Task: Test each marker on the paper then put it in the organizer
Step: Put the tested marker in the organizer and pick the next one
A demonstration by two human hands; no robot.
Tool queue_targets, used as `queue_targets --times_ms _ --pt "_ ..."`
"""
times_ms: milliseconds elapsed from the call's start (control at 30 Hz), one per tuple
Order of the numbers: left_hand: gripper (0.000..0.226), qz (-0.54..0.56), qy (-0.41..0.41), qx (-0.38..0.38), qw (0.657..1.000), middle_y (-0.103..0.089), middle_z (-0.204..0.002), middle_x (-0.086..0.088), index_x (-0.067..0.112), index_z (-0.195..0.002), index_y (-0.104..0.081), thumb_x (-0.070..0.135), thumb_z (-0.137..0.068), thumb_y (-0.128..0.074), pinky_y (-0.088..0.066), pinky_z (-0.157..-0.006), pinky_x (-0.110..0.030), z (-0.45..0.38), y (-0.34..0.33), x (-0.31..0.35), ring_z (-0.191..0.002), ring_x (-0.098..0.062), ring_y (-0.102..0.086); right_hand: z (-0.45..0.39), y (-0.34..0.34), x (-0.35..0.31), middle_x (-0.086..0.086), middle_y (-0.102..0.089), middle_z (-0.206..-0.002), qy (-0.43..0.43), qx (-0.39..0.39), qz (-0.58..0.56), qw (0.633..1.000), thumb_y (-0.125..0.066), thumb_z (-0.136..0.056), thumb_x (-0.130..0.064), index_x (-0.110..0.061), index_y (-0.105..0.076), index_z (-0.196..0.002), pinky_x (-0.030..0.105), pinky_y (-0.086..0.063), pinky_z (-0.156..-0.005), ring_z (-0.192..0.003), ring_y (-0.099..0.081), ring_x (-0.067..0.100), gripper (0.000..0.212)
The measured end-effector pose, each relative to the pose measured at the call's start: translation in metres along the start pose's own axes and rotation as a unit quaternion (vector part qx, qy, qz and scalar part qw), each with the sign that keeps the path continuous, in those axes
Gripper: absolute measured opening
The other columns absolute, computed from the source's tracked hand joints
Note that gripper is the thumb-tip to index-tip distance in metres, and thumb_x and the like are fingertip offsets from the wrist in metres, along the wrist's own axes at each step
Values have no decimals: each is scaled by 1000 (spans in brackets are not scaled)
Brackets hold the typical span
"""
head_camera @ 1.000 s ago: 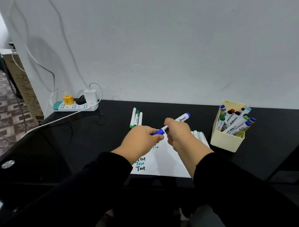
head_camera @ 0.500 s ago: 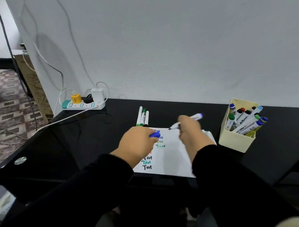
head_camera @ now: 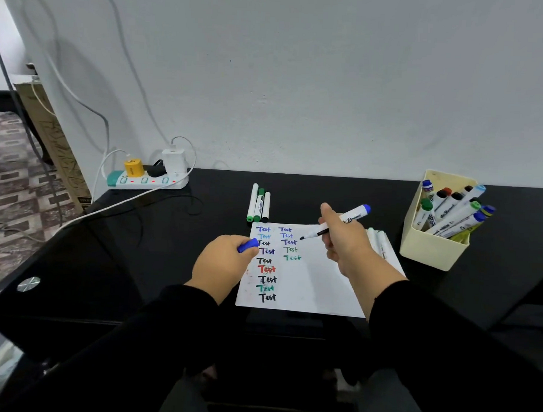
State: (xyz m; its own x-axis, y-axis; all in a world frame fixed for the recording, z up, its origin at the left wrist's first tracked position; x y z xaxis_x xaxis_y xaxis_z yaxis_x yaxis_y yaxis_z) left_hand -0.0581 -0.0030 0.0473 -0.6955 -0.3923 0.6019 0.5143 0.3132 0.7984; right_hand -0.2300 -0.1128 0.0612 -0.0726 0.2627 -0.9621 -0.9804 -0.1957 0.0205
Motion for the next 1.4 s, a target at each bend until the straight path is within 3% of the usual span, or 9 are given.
queue_targets --times_ms 33,100,167,267,533,867,1000,1267,1400 --pt "21 8 0 2 1000 -64 -88 1 20 -100 -66 34 -94 -52 -45 -67 -32 -2 -4 -6 -82 -18 -60 -1 -3 4 2 -47 -57 17 -15 15 1000 -57 -92 -37 -13 -58 -81 22 -30 -46 -47 -35 11 26" --pt "26 9 0 8 1000 -64 -107 -2 18 -109 -66 35 -93 -52 -45 -81 -30 -5 -13 -18 -99 -18 -59 -1 -8 15 4 -55 -66 42 -36 52 997 -59 -92 -30 -13 -59 -84 22 -35 -49 -53 -42 11 19" --pt "36 -5 11 17 1000 -48 -138 -3 22 -124 -59 39 -93 -51 -34 -103 -32 -8 -21 -28 -127 -18 -43 -1 -12 25 3 -57 -68 56 -31 80 995 -64 -88 -28 -16 -56 -78 23 -37 -53 -58 -47 11 17" --pt "42 -51 10 9 999 -32 -151 -2 29 -132 -52 45 -94 -48 -14 -116 -42 -9 -29 -34 -142 -21 -21 -2 -13 33 1 -50 -61 92 6 131 987 -65 -86 -31 -16 -43 -67 23 -35 -54 -56 -45 11 33" --pt "42 -104 6 -11 994 -26 -154 3 40 -133 -47 52 -93 -43 -4 -116 -45 -16 -41 -40 -144 -19 -14 -7 -18 47 1 -36 -60 142 25 187 972 -58 -89 -21 -14 -32 -63 24 -29 -52 -54 -35 12 37" --pt "40 -101 -7 10 995 -27 -153 2 38 -132 -49 50 -94 -42 -3 -116 -44 -13 -42 -40 -144 -20 -15 -8 -22 51 5 -45 -62 151 5 246 957 -60 -88 -28 -16 -33 -62 27 -33 -54 -58 -43 16 39" --pt "40 -102 -10 11 995 -27 -154 2 37 -133 -48 49 -95 -41 -3 -116 -44 -12 -43 -39 -144 -20 -15 -9 -19 48 0 -28 -58 152 43 221 962 -54 -87 -15 -15 -27 -62 22 -23 -48 -52 -28 12 37" --pt "41 -109 -5 8 994 -27 -154 3 37 -133 -47 49 -94 -42 -4 -116 -44 -12 -43 -39 -144 -20 -15 -5 -20 50 -1 -24 -56 165 17 224 960 -54 -85 -12 -15 -24 -60 24 -23 -50 -52 -25 13 39" --pt "42 -109 -2 8 994 -27 -154 3 37 -134 -47 50 -94 -42 -4 -116 -44 -12 -42 -38 -144 -20 -16 -6 -16 48 -1 -24 -56 164 42 209 963 -53 -84 -11 -16 -24 -60 16 -21 -42 -50 -24 12 39"
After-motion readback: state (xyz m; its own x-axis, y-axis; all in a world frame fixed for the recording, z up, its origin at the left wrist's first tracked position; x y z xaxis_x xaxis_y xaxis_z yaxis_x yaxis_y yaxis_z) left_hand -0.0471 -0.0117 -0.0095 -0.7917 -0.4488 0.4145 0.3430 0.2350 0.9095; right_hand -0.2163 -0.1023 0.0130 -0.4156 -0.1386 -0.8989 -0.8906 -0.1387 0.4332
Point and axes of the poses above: each hand's wrist, its own z-axis away from the middle knuckle, its own y-axis out of the back of the hand, x = y × z, the point moved 4 cm from there along -z, towards the middle knuckle
